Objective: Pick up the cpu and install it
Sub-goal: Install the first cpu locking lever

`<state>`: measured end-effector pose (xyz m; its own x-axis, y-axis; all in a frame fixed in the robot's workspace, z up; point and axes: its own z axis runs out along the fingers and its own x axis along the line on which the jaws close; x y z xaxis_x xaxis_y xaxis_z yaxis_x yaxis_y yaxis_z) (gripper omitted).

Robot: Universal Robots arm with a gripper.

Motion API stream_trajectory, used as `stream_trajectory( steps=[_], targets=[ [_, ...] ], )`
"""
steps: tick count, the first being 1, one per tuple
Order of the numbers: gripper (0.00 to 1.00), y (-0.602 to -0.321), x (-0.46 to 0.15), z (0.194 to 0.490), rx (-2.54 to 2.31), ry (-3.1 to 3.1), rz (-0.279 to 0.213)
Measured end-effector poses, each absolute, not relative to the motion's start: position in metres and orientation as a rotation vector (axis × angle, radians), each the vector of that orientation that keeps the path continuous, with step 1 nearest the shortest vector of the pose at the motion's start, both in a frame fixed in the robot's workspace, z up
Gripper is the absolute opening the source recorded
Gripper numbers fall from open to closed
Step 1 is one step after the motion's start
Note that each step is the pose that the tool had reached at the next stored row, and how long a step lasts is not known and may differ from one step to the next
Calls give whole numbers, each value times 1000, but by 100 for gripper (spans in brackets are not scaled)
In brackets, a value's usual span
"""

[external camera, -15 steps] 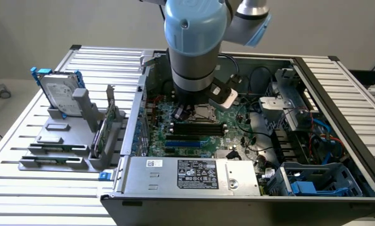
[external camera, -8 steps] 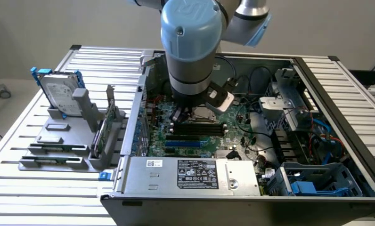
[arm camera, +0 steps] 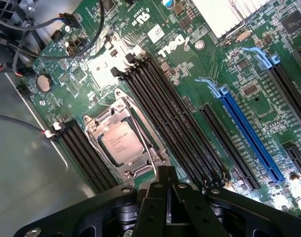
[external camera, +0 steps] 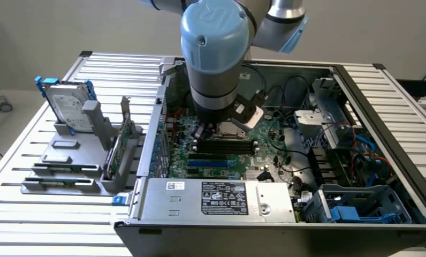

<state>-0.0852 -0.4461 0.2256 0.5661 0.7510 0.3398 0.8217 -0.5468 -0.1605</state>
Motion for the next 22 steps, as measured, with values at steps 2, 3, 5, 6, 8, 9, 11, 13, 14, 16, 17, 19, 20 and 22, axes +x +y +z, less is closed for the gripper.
stream_trajectory(
  steps=[2,3,5,6,8,9,11,13,14,16,17,19,20,22],
  targets=[
    [11,-444,-86,226,-2501,-1294,-333],
    [11,-443,-86,226,-2501,-1294,-333],
    [11,-443,-86,226,-2501,-1294,-333],
    [11,-443,-86,226,-2501,-1294,-333],
    [11,-443,-87,226,-2501,-1294,-333],
    [11,-443,-87,226,-2501,-1294,-333],
    [11,-443,-87,225,-2501,-1294,-333],
    [11,-443,-87,225,-2501,-1294,-333],
    [11,-443,-87,224,-2501,-1294,-333],
    [11,-443,-87,224,-2501,-1294,-333],
    [11,-443,-87,224,-2501,-1294,-333],
    [11,-443,-87,224,-2501,-1294,-333],
    [11,-443,-87,224,-2501,-1294,-333],
    [11,-443,-87,224,-2501,-1294,-333]
  ],
)
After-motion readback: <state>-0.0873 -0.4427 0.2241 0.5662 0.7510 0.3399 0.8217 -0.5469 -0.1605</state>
